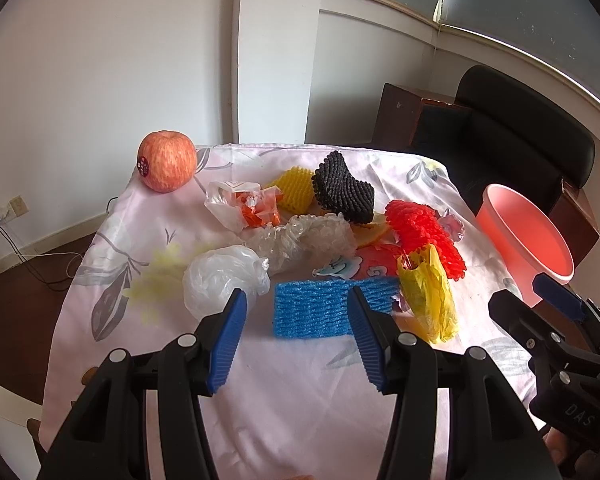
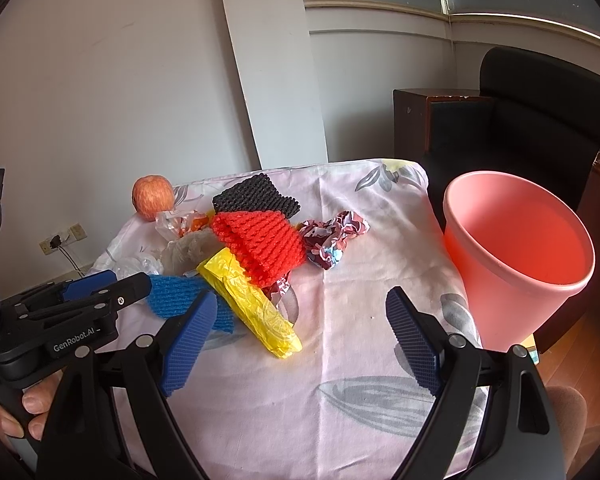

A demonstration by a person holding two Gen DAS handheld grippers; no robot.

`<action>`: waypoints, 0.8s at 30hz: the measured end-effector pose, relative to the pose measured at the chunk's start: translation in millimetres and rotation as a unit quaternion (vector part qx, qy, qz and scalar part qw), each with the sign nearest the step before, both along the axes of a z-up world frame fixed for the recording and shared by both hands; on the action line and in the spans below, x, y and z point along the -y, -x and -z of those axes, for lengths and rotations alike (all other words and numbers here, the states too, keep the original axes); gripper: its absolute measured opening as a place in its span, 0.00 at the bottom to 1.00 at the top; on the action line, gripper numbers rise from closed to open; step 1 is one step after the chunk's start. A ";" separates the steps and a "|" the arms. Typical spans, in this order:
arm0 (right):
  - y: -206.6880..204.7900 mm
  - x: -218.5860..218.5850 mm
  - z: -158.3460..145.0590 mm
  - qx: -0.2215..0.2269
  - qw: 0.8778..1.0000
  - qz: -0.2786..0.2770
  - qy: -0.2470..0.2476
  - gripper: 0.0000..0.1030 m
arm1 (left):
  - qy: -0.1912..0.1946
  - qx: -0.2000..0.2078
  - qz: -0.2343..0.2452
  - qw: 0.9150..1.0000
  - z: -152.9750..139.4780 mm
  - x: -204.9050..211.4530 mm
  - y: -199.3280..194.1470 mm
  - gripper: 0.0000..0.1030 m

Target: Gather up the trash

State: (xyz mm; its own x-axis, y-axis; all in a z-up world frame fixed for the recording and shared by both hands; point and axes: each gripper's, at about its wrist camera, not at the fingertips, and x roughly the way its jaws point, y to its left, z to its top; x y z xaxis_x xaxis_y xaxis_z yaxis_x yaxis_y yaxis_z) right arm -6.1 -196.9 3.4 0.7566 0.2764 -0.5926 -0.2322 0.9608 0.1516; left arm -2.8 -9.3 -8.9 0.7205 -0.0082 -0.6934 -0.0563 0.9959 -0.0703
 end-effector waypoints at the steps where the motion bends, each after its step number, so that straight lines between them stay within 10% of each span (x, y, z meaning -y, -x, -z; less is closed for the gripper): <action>1: 0.1 0.3 0.1 0.000 1.000 0.000 -0.001 0.85 | 0.000 0.000 0.000 1.000 0.3 1.0 0.7 0.51; 24: 1.1 -0.2 -1.0 -0.002 1.000 -0.001 -0.007 0.85 | 0.019 0.001 0.015 1.000 -5.6 1.1 0.3 0.51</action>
State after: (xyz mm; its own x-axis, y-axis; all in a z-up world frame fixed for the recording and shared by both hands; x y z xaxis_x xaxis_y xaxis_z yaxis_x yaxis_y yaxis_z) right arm -7.2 -196.7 4.4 0.7538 0.2862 -0.5915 -0.2342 0.9581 0.1651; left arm -3.1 -10.5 -3.3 0.7209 -0.0554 -0.6908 -0.0271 0.9938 -0.1080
